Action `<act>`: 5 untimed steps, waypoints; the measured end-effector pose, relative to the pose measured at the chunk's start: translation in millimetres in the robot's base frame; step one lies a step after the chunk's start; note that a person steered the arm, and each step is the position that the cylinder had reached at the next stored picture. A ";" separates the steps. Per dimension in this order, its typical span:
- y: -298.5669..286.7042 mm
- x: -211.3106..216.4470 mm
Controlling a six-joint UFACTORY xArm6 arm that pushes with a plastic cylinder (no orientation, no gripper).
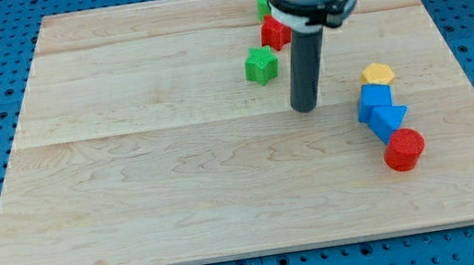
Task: Move arm to the bottom
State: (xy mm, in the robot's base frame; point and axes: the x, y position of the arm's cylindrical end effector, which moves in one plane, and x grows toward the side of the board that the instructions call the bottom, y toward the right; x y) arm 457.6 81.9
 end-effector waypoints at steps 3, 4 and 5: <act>-2.1 130.9; 6.5 146.3; 46.1 154.4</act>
